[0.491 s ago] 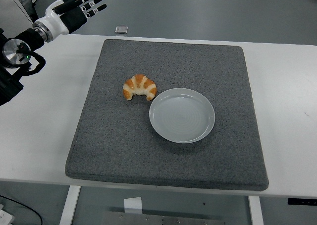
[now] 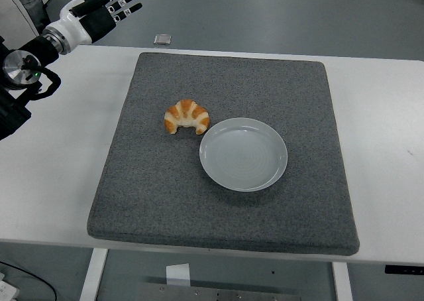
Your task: Place the bread on the plate
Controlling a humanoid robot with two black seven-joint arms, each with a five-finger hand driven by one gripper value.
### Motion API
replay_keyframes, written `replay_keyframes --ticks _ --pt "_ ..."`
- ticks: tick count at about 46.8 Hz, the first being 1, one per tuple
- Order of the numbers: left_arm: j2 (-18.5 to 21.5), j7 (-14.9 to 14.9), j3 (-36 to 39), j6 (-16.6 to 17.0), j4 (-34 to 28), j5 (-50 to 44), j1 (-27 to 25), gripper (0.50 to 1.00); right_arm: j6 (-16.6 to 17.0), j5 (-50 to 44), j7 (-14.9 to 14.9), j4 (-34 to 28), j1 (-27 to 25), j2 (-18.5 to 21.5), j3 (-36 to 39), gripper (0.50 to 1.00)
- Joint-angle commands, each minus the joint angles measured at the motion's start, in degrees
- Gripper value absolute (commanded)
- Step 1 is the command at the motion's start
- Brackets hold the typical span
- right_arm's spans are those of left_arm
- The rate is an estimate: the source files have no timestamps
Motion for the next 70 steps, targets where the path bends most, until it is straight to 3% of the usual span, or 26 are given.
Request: replay_keyframes --ticks 1,33,53,70 --pt "0.0 -0.09 0.01 0.32 0.08 0.05 0.08 1.0 0.0 0.0 0.0 0.0 0.0 0.0 0.0 0.932" --pt "0.18 -3.43 1.06 -0.56 -0.1 8.83 -2.56 1.0 0.0 0.0 0.0 0.0 0.0 0.0 0.0 0.932" --pt "0.88 -3.51 1.42 -0.56 -0.89 26.41 -7.3 1.0 0.0 0.0 0.0 0.0 0.0 0.0 0.0 0.932" --pt "3.07 -6.32 1.68 -0.56 -9.41 45.57 -10.37 1.0 0.0 0.0 0.0 0.0 0.0 0.0 0.0 0.932"
